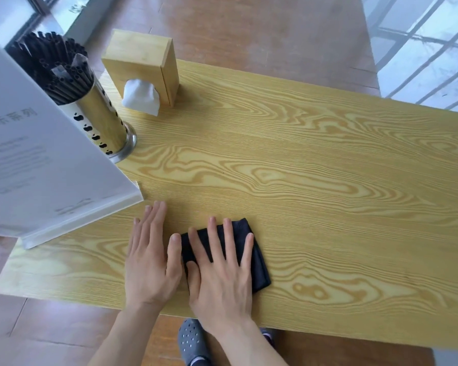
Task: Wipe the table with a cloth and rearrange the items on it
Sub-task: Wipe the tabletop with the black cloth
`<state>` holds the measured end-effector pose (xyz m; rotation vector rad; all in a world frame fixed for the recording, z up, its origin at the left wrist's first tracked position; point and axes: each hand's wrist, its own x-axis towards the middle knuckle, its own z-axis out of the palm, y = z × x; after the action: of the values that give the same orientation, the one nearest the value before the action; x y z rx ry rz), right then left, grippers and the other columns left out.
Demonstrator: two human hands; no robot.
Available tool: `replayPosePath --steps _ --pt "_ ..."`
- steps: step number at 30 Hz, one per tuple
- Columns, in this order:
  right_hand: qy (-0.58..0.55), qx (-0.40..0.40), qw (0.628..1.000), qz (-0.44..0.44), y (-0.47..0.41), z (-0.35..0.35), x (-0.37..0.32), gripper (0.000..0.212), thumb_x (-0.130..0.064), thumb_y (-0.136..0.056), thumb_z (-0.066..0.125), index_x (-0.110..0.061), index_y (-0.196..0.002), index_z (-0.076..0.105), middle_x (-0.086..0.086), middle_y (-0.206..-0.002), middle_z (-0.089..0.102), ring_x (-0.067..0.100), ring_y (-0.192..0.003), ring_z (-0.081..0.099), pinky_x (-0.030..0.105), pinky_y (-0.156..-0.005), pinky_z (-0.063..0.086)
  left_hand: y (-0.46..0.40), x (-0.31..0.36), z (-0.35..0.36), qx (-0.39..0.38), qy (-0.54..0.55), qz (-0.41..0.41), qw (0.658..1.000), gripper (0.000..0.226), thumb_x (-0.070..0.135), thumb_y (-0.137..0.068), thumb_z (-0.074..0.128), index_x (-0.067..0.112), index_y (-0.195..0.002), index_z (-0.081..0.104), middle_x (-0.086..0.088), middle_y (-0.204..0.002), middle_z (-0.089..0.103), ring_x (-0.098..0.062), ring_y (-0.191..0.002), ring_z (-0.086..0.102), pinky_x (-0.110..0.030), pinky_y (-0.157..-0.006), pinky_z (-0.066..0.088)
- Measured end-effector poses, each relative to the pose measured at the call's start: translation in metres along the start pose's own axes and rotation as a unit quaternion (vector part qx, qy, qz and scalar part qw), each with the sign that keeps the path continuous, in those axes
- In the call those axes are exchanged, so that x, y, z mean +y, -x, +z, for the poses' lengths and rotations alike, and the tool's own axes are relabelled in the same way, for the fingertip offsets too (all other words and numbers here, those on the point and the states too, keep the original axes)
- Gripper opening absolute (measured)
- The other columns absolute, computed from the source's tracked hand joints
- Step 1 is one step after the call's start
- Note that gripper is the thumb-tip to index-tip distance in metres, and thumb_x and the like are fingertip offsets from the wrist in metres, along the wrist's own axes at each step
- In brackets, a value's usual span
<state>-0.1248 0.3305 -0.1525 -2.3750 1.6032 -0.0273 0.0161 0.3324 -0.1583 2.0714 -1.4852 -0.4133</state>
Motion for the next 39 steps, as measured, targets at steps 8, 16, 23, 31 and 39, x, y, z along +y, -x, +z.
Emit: replayPosePath --steps 8,16,23,31,39 --pt "0.034 0.018 0.996 0.076 0.019 -0.009 0.055 0.060 -0.047 -0.104 0.032 -0.035 -0.162 0.023 0.003 -0.173 0.013 0.031 -0.160 0.005 0.069 -0.121 0.013 0.017 -0.001 0.003 -0.037 -0.107 0.002 0.994 0.069 0.049 -0.098 0.032 0.015 -0.158 0.026 -0.003 -0.165 0.029 -0.016 -0.156 0.012 -0.044 -0.127 0.009" --pt "0.051 0.049 0.982 0.174 0.010 -0.012 0.101 0.060 -0.046 -0.105 0.020 -0.031 -0.163 0.015 0.005 -0.173 0.009 0.032 -0.160 0.001 0.070 -0.121 0.010 0.018 -0.002 0.003 -0.041 -0.101 -0.018 0.994 0.067 0.048 -0.099 0.027 0.017 -0.158 0.026 -0.002 -0.167 0.025 -0.015 -0.157 0.008 -0.043 -0.127 0.007" --pt "0.032 0.059 0.976 0.209 -0.002 -0.006 0.064 0.062 -0.046 -0.105 0.025 -0.029 -0.164 0.015 0.006 -0.173 0.005 0.035 -0.159 -0.004 0.071 -0.121 0.010 0.020 -0.001 0.000 -0.042 -0.075 -0.026 0.996 0.064 0.047 -0.100 0.027 0.020 -0.158 0.026 0.000 -0.167 0.024 -0.013 -0.157 0.006 -0.042 -0.127 0.005" --pt "-0.027 0.031 0.993 0.114 0.001 0.005 -0.007 0.060 -0.044 -0.105 0.032 -0.034 -0.162 0.017 0.005 -0.174 0.000 0.033 -0.159 -0.011 0.072 -0.121 0.005 0.019 0.001 0.001 -0.041 -0.054 -0.025 0.997 0.064 0.047 -0.098 0.026 0.020 -0.156 0.030 -0.004 -0.166 0.028 -0.017 -0.157 0.010 -0.042 -0.126 0.005" --pt "-0.045 0.030 0.995 0.085 0.017 -0.004 0.034 0.058 -0.046 -0.105 0.034 -0.041 -0.161 0.017 0.000 -0.174 0.003 0.027 -0.160 -0.007 0.067 -0.122 0.003 0.019 0.042 0.022 -0.070 -0.086 0.023 0.994 0.069 0.050 -0.093 0.034 0.018 -0.155 0.033 -0.007 -0.164 0.030 -0.019 -0.156 0.015 -0.044 -0.126 0.009"
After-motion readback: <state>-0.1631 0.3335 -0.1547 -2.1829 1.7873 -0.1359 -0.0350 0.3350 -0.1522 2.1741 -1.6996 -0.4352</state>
